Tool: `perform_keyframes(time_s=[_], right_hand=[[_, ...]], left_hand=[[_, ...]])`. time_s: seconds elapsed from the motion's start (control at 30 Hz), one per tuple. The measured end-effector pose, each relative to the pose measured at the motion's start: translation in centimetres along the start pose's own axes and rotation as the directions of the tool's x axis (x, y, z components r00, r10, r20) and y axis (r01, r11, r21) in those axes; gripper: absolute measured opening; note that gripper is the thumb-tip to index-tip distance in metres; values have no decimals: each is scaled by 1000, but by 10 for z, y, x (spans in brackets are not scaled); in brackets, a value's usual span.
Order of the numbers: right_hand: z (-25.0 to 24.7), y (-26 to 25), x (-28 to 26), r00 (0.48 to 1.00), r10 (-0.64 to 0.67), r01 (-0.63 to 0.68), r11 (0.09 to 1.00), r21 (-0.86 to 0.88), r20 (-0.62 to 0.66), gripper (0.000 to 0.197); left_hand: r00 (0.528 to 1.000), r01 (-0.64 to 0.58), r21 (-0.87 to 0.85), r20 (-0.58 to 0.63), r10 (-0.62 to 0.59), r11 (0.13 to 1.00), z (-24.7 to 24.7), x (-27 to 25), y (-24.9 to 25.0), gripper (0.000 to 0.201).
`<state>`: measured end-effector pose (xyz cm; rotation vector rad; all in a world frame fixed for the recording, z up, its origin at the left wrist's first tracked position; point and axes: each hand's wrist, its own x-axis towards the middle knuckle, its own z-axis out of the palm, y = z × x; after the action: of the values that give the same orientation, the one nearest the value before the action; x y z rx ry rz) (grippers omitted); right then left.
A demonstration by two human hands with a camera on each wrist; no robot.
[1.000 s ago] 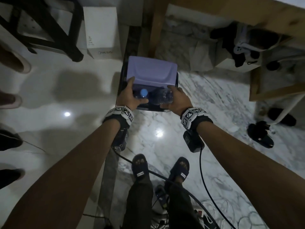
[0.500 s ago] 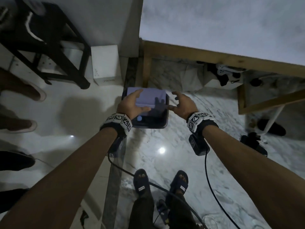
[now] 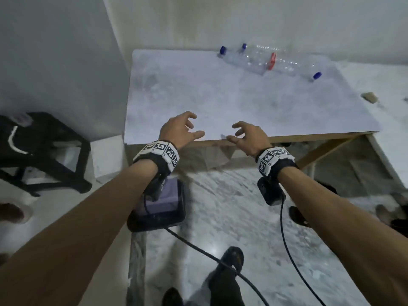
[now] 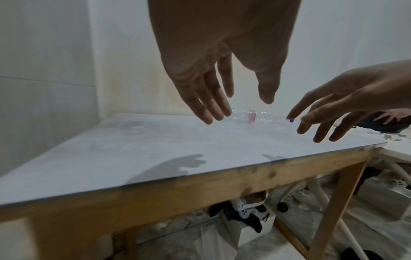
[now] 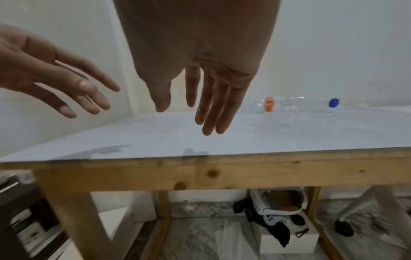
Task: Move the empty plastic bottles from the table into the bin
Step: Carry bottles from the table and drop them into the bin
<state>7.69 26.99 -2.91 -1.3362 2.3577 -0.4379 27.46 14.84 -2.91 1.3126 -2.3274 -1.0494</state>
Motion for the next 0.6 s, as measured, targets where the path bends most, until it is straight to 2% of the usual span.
perform_keyframes(time_s=[0.4, 0.6], right_hand=[[-128, 163, 94, 991, 47, -46, 999, 10, -129, 52], [-168, 210, 139, 985, 56, -48, 997, 53, -164, 53]], left_hand=[[999, -41, -23, 33, 42, 999, 112, 137, 168, 50], [999, -32, -64, 15, 33, 997, 143, 190, 214, 50]])
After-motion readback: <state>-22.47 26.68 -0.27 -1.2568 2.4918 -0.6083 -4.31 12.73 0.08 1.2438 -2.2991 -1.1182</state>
